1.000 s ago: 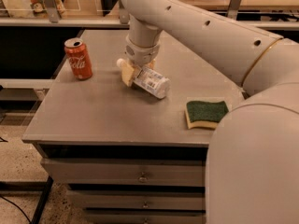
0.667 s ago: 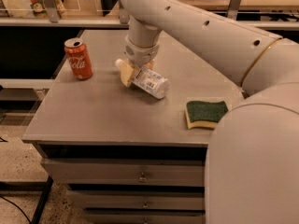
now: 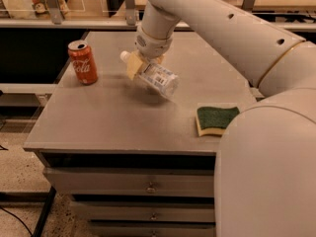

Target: Place blue plastic bottle upright

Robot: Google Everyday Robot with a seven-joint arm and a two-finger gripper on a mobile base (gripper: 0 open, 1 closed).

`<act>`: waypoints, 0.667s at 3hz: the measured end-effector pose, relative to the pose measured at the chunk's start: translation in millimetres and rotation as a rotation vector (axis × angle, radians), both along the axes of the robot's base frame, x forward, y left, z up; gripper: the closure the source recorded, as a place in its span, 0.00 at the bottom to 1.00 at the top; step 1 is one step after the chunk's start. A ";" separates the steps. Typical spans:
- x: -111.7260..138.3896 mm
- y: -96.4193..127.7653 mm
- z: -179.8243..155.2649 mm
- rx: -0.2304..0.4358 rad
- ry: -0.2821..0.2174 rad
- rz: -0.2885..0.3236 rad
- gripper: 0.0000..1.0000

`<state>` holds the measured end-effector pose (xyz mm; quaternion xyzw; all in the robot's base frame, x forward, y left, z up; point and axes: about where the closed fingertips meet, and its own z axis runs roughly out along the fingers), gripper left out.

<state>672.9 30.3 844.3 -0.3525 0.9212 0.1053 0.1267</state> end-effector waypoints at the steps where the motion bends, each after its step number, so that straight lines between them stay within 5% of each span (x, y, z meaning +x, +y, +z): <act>1: 12.0 -4.7 38.4 0.049 -0.028 0.005 1.00; 2: 14.0 -15.5 70.5 0.084 -0.067 -0.012 1.00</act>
Offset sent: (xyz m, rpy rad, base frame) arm 0.0137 -0.0348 0.1175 0.1247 -0.1196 -0.0375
